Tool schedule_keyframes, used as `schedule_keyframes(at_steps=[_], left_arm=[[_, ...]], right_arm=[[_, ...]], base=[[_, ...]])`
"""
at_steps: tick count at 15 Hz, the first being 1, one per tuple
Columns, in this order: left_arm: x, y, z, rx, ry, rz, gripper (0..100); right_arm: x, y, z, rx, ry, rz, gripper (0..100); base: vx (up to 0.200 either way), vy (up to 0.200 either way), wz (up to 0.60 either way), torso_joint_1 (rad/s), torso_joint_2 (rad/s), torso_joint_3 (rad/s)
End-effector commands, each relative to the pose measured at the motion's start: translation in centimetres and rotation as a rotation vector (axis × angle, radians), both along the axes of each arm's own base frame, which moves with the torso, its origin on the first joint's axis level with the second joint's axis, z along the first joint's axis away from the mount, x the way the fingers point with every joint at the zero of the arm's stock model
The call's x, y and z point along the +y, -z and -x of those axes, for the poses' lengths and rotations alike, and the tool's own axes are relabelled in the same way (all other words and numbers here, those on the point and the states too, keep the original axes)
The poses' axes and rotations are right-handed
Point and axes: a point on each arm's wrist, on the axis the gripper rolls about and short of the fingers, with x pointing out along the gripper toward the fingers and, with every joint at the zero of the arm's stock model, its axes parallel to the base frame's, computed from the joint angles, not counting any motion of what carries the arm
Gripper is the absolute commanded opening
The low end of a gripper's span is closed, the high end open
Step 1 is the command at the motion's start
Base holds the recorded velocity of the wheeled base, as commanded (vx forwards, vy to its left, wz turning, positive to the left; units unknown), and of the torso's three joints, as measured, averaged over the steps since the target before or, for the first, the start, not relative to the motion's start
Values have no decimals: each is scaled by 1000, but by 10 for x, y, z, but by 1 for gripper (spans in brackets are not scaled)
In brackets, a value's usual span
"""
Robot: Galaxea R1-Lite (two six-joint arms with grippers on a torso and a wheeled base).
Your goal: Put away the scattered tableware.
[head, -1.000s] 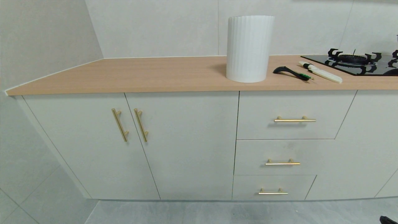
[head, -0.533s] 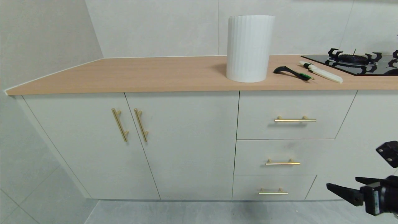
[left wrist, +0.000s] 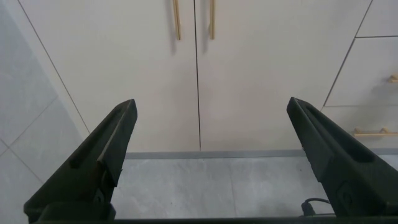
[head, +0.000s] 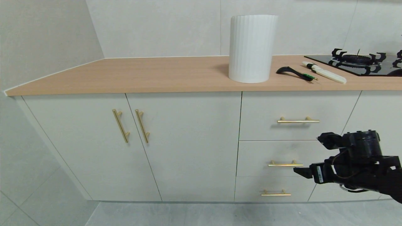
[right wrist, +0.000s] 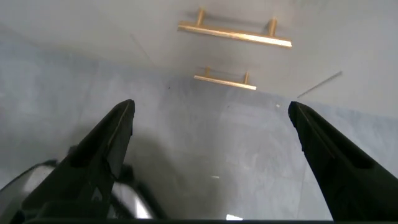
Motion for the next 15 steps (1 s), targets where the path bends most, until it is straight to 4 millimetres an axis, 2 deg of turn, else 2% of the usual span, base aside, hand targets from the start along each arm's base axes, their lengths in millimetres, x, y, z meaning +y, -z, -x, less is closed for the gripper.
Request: schedule_keyframes(at_steps=[1, 5, 8, 12, 15], left_arm=[[0, 0, 0, 0, 0, 0, 100], [0, 0, 0, 0, 0, 0, 100], [0, 0, 0, 0, 0, 0, 100], [0, 0, 0, 0, 0, 0, 100], [0, 0, 0, 0, 0, 0, 100]], right_arm=[[6, 37, -31, 55, 10, 30, 100], [14, 78, -47, 49, 38, 73, 100], [11, 93, -57, 3, 71, 71, 100], [9, 106, -70, -53, 133, 93, 100], [7, 104, -80, -80, 211, 40, 100]], base=[[0, 0, 0, 0, 0, 0], [0, 0, 0, 0, 0, 0], [0, 0, 0, 0, 0, 0], [0, 0, 0, 0, 0, 0], [0, 0, 0, 0, 0, 0]])
